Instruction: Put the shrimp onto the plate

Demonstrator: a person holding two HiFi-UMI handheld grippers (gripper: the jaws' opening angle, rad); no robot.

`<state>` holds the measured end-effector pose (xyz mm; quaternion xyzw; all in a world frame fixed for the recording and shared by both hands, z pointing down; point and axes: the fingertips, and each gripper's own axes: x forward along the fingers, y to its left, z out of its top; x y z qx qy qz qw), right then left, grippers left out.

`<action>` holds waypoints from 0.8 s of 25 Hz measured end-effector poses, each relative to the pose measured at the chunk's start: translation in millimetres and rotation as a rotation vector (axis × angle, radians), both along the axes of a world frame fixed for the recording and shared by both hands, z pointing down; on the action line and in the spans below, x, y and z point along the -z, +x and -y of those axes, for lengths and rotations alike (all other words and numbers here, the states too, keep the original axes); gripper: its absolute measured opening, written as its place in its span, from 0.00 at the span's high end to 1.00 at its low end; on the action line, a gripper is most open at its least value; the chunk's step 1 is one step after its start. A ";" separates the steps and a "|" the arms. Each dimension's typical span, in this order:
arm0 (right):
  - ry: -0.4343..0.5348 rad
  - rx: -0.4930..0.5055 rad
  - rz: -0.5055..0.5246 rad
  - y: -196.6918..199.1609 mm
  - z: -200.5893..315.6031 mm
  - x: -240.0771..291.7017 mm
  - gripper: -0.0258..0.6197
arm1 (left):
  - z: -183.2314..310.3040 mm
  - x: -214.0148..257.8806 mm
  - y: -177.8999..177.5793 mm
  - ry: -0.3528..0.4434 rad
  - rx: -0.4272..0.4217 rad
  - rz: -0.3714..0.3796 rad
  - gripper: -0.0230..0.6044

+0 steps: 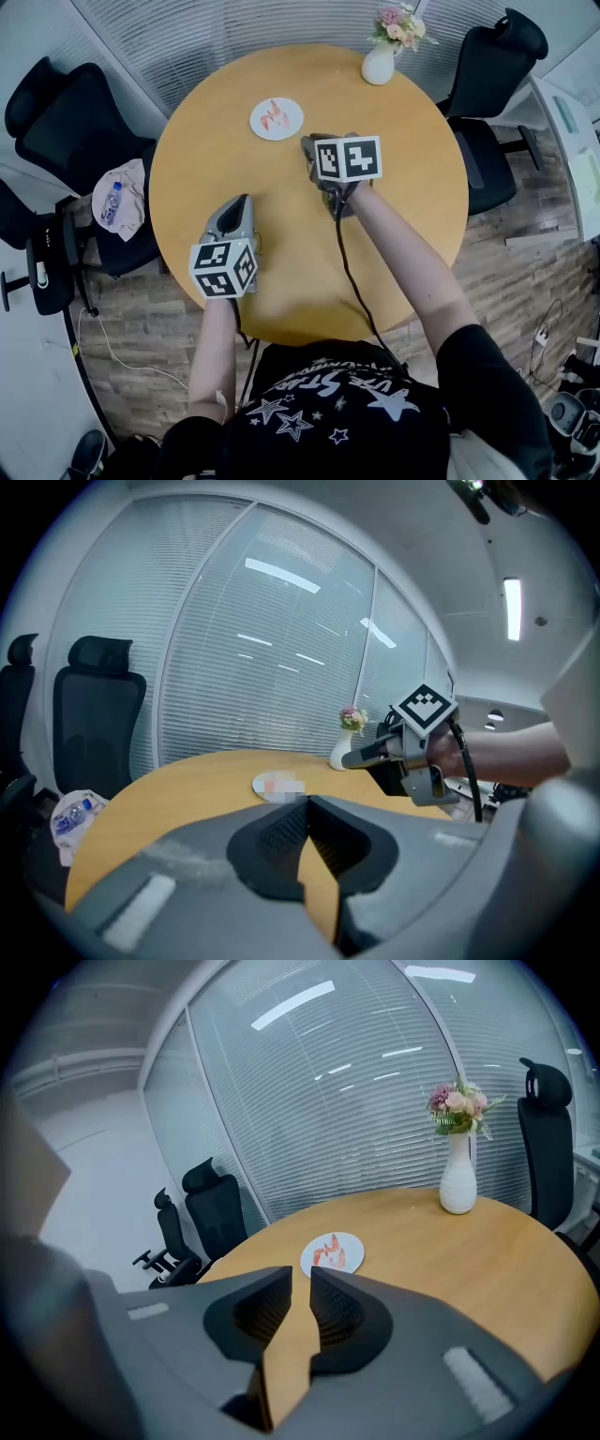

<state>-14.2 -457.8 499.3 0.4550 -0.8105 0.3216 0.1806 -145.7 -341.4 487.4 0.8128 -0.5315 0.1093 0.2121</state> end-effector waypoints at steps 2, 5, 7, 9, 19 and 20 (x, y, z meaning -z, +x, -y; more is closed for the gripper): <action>0.010 0.003 0.002 6.0 -12.4 6.4 0.86 | -8.7 7.8 7.0 0.012 -0.004 0.000 0.96; 0.023 0.003 0.007 14.2 -29.9 14.1 0.87 | -21.7 17.8 13.9 0.028 -0.007 0.003 0.96; 0.028 0.003 0.010 19.3 -42.0 17.7 0.87 | -30.9 23.1 16.8 0.035 -0.004 -0.002 0.96; 0.033 0.001 0.014 24.7 -54.1 21.2 0.87 | -40.0 27.9 19.7 0.043 -0.002 -0.003 0.96; 0.069 0.007 0.030 70.2 -135.1 48.3 0.89 | -95.6 50.0 52.4 0.071 -0.002 0.000 0.96; 0.075 0.008 0.026 76.7 -143.7 50.2 0.90 | -101.7 51.8 58.2 0.074 -0.006 0.000 0.96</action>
